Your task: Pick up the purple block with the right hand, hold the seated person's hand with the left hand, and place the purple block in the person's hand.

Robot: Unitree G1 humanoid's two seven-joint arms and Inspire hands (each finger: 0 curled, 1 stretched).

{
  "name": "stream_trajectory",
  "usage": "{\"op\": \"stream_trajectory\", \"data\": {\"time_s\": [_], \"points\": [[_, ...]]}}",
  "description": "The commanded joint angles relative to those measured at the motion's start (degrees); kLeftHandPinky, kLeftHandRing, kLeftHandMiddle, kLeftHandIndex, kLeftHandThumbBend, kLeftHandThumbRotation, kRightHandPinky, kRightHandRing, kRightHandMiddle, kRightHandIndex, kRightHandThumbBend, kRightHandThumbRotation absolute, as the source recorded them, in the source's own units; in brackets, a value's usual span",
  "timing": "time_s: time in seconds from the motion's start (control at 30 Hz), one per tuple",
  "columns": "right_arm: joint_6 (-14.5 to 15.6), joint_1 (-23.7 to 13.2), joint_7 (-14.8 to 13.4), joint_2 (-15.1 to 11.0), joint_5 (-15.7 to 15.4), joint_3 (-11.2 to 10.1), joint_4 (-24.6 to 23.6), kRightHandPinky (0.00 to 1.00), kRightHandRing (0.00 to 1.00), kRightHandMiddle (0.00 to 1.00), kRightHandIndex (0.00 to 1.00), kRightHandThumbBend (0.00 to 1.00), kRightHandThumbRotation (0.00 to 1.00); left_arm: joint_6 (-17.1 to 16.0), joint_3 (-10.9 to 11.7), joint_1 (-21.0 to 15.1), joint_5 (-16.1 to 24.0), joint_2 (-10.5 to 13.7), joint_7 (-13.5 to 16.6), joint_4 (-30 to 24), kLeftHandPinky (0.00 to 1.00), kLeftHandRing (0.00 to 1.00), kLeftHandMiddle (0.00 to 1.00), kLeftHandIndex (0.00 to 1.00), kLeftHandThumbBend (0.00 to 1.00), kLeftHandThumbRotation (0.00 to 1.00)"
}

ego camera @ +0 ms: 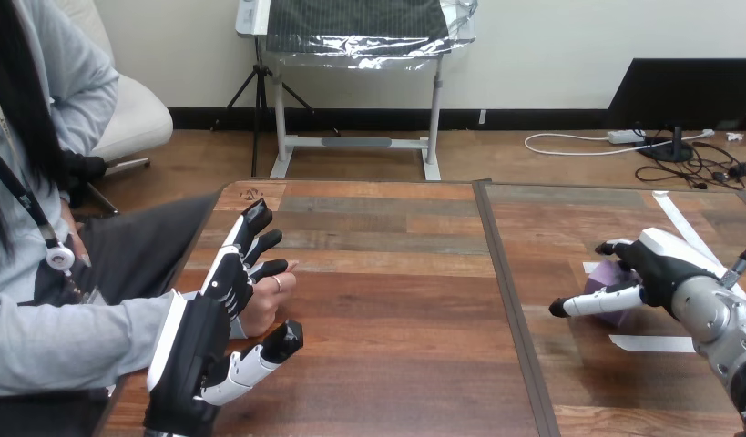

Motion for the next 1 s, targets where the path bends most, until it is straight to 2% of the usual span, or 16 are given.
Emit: {"op": "stream_trajectory", "data": {"time_s": [0.0, 0.17, 0.27, 0.37, 0.47, 0.5, 0.57, 0.67, 0.8, 0.97], "points": [[0.00, -3.43, -1.36, 0.17, 0.95, -0.88, -0.60, 0.36, 0.41, 0.47, 0.91, 1.00, 0.46, -0.94, -0.32, -1.74, -1.07, -0.28, -0.39, -1.40, 0.80, 0.91, 0.95, 0.95, 1.00, 0.73], [0.04, -3.43, -1.89, 0.29, 1.10, -0.93, -0.67, 0.24, 0.28, 0.35, 0.89, 1.00, 0.44, -0.90, -0.26, -1.86, -1.05, -0.22, -0.54, -1.17, 0.80, 0.90, 0.95, 0.94, 1.00, 0.73], [0.08, -3.38, -2.37, 0.31, 0.95, -0.84, -0.67, 0.24, 0.30, 0.36, 0.88, 1.00, 0.43, -0.77, -0.31, -1.84, -1.26, -0.23, -0.77, -1.24, 0.80, 0.91, 0.95, 0.94, 1.00, 0.73], [-0.12, -3.24, -2.91, 0.28, 0.90, -0.84, -0.68, 0.29, 0.39, 0.45, 0.87, 1.00, 0.41, -0.86, -0.31, -1.89, -1.38, -0.27, -0.89, -1.23, 0.80, 0.90, 0.95, 0.94, 1.00, 0.73], [-0.32, -3.13, -3.44, 0.26, 0.96, -0.94, -0.70, 0.42, 0.54, 0.60, 0.86, 1.00, 0.37, -0.82, -0.37, -1.92, -1.76, -0.36, -1.18, -1.19, 0.81, 0.90, 0.95, 0.94, 1.00, 0.72], [-0.34, -3.11, -3.63, 0.26, 0.97, -0.96, -0.70, 0.49, 0.60, 0.66, 0.84, 1.00, 0.32, -0.81, -0.36, -1.92, -1.84, -0.37, -1.24, -1.18, 0.81, 0.91, 0.95, 0.94, 1.00, 0.72], [-0.53, -3.05, -4.08, 0.27, 0.99, -0.99, -0.72, 0.53, 0.64, 0.70, 0.83, 1.00, 0.29, -0.73, -0.37, -1.89, -1.98, -0.41, -1.35, -1.26, 0.81, 0.91, 0.95, 0.94, 1.00, 0.72], [-0.95, -2.98, -4.53, 0.27, 1.19, -1.18, -0.74, 0.56, 0.65, 0.72, 0.80, 1.00, 0.22, -0.67, -0.34, -1.83, -2.01, -0.46, -1.41, -1.36, 0.81, 0.91, 0.95, 0.94, 1.00, 0.72], [-1.03, -3.03, -4.61, 0.29, 1.43, -1.37, -0.72, 0.58, 0.65, 0.71, 0.75, 0.97, 0.09, -0.85, -0.25, -1.83, -1.97, -0.47, -1.50, -1.29, 0.80, 0.91, 0.95, 0.94, 1.00, 0.72], [-0.78, -3.13, -5.19, 0.33, 1.48, -1.44, -0.72, 0.57, 0.63, 0.68, 0.72, 0.95, 0.03, -1.06, -0.14, -1.83, -1.71, -0.47, -1.37, -1.25, 0.80, 0.91, 0.95, 0.94, 1.00, 0.72]]}}
